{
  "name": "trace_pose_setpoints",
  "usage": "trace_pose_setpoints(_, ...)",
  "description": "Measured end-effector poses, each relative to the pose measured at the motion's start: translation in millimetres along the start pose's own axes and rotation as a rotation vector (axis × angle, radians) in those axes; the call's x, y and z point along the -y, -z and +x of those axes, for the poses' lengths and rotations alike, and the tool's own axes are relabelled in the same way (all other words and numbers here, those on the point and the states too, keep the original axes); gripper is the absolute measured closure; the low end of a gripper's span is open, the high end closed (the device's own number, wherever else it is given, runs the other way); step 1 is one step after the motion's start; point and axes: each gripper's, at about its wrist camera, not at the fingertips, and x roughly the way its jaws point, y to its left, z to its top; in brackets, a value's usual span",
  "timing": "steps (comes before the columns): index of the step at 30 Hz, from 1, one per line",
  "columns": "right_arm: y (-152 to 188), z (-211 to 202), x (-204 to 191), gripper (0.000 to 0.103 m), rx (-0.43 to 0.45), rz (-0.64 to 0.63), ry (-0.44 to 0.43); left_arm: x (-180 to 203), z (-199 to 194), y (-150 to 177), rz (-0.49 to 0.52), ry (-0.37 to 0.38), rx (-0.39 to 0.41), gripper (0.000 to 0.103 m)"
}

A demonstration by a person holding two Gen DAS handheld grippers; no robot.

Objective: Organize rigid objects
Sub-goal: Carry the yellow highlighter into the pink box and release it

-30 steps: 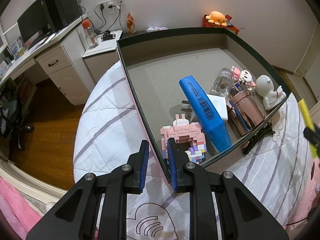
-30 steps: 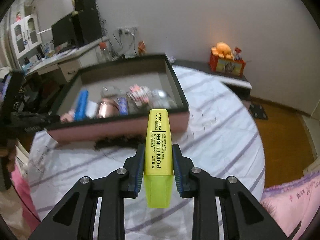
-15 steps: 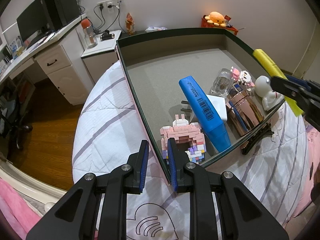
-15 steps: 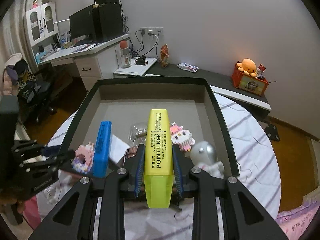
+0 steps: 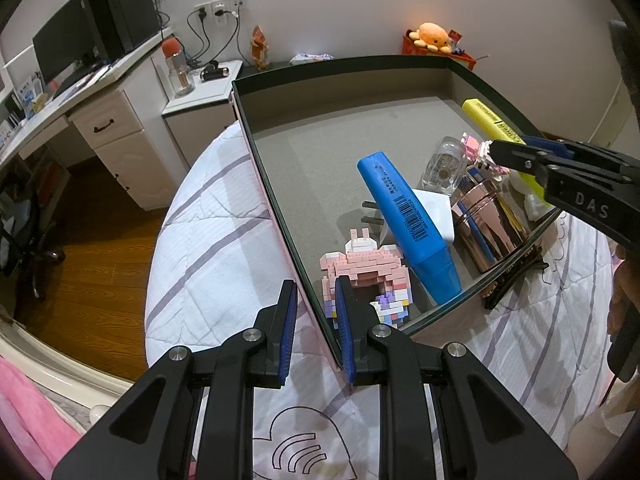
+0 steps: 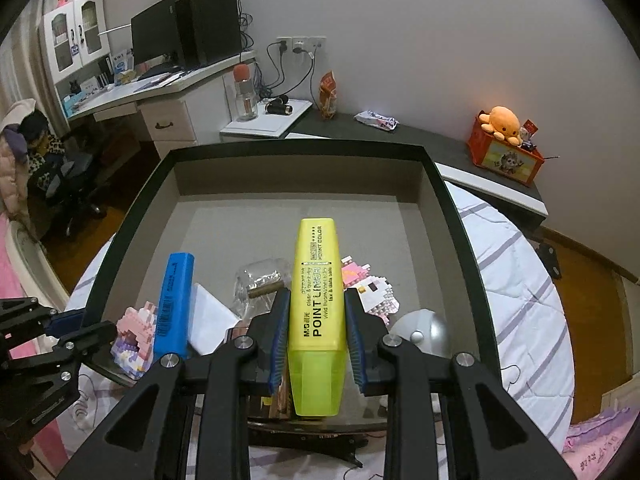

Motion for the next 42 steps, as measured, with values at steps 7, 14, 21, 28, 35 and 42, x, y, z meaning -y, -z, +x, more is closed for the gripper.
trace_pose_setpoints(7,-0.2,8.2,0.8,0.076,-0.023,0.001,0.007,0.1,-0.1,0.1,0.000,-0.001,-0.001,0.085)
trace_pose_setpoints(14,0.6,12.0,2.0,0.076,-0.036,0.002,0.013,-0.1,-0.3,-0.2,0.002,-0.001,0.000,0.085)
trace_pose_setpoints(21,1.4,17.8,6.3,0.076,-0.052,0.016,0.019,0.5,-0.5,-0.8,0.006,-0.006,-0.003,0.085)
trace_pose_setpoints(28,2.7,18.7,10.5,0.074,-0.049,0.031,0.031,0.6,-0.6,-0.7,0.005,-0.006,-0.003,0.085)
trace_pose_setpoints(35,5.6,-3.9,16.1,0.052,-0.004,0.039,0.025,-0.2,-1.5,-1.4,0.007,-0.005,-0.004,0.085)
trace_pose_setpoints(42,35.3,-59.9,36.8,0.041,0.073,0.009,0.046,0.8,-0.8,-2.0,0.008,-0.005,-0.005,0.085)
